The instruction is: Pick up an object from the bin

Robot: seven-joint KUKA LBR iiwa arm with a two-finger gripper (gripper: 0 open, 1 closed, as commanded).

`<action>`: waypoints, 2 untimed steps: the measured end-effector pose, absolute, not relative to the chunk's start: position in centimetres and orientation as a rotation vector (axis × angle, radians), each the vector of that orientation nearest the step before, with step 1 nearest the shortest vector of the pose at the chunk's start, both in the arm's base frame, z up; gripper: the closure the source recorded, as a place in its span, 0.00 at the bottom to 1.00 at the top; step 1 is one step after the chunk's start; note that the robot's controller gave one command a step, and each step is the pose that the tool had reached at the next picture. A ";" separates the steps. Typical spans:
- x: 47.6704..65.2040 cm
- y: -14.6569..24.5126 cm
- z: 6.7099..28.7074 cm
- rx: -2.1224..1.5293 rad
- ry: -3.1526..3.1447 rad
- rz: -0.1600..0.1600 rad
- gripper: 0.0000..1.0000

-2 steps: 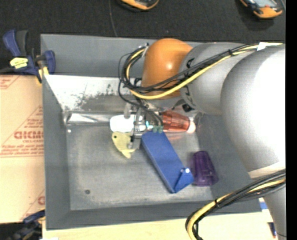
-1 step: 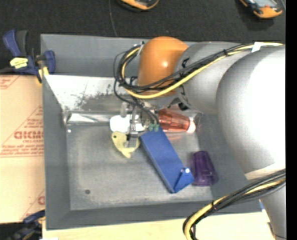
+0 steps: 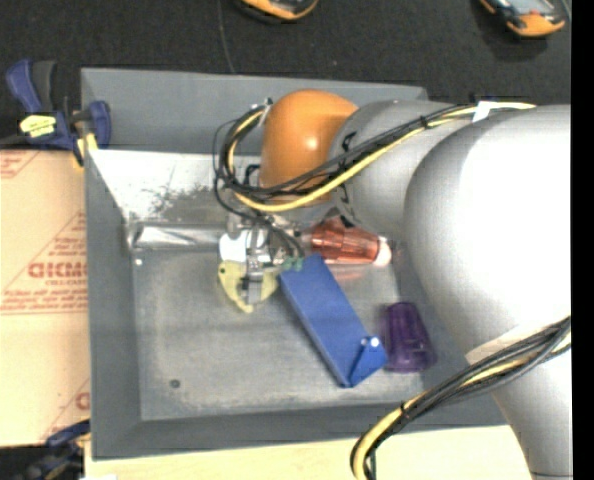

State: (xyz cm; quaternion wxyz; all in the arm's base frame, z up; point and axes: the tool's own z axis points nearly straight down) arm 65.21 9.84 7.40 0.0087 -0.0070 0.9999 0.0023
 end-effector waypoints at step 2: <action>65.5 10.3 6.5 0.090 3.118 0.021 1.00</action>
Offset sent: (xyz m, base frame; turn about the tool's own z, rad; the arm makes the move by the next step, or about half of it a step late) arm 0.0000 0.0000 0.0000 0.0000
